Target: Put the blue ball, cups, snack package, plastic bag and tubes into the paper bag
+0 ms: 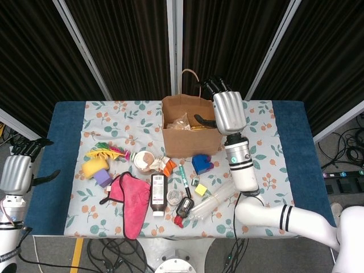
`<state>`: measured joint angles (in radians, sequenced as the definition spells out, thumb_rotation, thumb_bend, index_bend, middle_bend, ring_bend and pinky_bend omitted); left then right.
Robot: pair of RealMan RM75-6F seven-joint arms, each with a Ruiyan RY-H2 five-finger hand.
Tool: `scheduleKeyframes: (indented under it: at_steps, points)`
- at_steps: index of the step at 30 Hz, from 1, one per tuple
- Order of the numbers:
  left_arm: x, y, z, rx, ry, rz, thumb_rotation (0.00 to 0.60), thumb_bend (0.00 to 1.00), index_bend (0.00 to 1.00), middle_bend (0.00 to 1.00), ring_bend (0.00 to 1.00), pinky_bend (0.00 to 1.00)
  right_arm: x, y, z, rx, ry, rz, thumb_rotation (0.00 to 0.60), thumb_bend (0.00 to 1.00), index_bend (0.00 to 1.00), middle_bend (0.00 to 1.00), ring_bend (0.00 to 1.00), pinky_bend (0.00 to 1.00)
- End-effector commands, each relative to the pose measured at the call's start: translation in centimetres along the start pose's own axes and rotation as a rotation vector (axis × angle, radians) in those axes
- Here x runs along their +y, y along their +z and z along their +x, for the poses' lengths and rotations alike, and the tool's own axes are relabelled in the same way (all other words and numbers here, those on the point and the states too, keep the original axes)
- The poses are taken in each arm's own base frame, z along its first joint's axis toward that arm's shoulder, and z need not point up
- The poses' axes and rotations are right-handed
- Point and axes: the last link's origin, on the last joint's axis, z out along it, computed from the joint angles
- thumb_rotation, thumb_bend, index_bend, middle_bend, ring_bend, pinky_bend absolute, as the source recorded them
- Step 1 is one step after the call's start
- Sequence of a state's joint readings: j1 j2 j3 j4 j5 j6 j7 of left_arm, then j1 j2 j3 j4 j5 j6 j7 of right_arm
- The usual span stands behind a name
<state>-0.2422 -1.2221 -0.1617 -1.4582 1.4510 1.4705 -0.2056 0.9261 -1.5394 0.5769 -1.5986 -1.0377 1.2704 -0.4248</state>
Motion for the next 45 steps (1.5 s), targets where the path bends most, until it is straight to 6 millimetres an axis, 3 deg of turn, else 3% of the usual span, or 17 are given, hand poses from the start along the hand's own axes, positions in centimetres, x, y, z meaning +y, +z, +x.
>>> scheduleKeyframes:
  at_steps: [1, 5, 8, 11, 17, 21, 26, 32, 39, 45]
  points:
    - [0.1, 0.0, -0.1, -0.005, -0.003, -0.003, 0.6, 0.17, 0.33, 0.36, 0.27, 0.34, 0.5, -0.6, 5.2, 0.128, -0.017, 0.03, 0.6, 0.0, 0.29, 0.31, 0.17, 0.38]
    - [0.4, -0.1, -0.3, -0.008, -0.008, -0.011, 0.6, 0.17, 0.33, 0.36, 0.27, 0.34, 2.2, -3.7, 10.2, 0.168, -0.078, 0.046, 0.6, 0.0, 0.29, 0.31, 0.18, 0.38]
    - [0.7, -0.1, -0.3, -0.011, -0.005, -0.016, 0.6, 0.17, 0.33, 0.36, 0.27, 0.34, 4.1, -7.2, 11.7, 0.085, -0.155, 0.079, 0.6, 0.0, 0.29, 0.31, 0.18, 0.37]
    - [0.9, -0.2, -0.5, -0.019, -0.002, -0.022, 0.6, 0.17, 0.33, 0.36, 0.27, 0.34, 6.9, -12.1, 12.6, -0.067, -0.273, 0.108, 0.6, 0.0, 0.29, 0.32, 0.18, 0.37]
    - [1.3, -0.5, -1.1, -0.041, 0.005, -0.029, 0.6, 0.17, 0.33, 0.36, 0.27, 0.34, 10.0, -19.1, 11.8, -0.365, -0.374, 0.179, 0.6, 0.0, 0.29, 0.31, 0.17, 0.36]
    - [1.4, -0.6, -1.5, -0.044, 0.011, -0.032, 0.6, 0.17, 0.33, 0.36, 0.27, 0.34, 10.3, -21.7, 9.5, -0.499, -0.414, 0.3, 0.6, 0.0, 0.29, 0.3, 0.17, 0.33]
    - [1.4, -1.4, -2.3, -0.07, 0.037, -0.04, 0.6, 0.17, 0.33, 0.36, 0.27, 0.34, 9.7, -23.2, 5.1, -0.612, -0.386, 0.412, 0.6, 0.0, 0.27, 0.29, 0.14, 0.31]
    - [0.8, -2.6, -2.7, -0.102, 0.08, -0.051, 0.6, 0.17, 0.33, 0.36, 0.27, 0.34, 7.7, -22.5, 1.4, -0.67, -0.374, 0.523, 0.6, 0.0, 0.24, 0.26, 0.09, 0.23]
    - [0.4, -3.8, -2.7, -0.115, 0.124, -0.068, 0.6, 0.17, 0.33, 0.36, 0.27, 0.34, 7.9, -21.7, -3.0, -0.775, -0.414, 0.545, 0.6, 0.0, 0.21, 0.23, 0.07, 0.2]
    - [-0.1, -4.1, -2.4, -0.106, 0.136, -0.059, 0.6, 0.17, 0.33, 0.36, 0.27, 0.34, 8.4, -21.5, -5.5, -0.821, -0.411, 0.516, 0.6, 0.0, 0.21, 0.23, 0.07, 0.2]
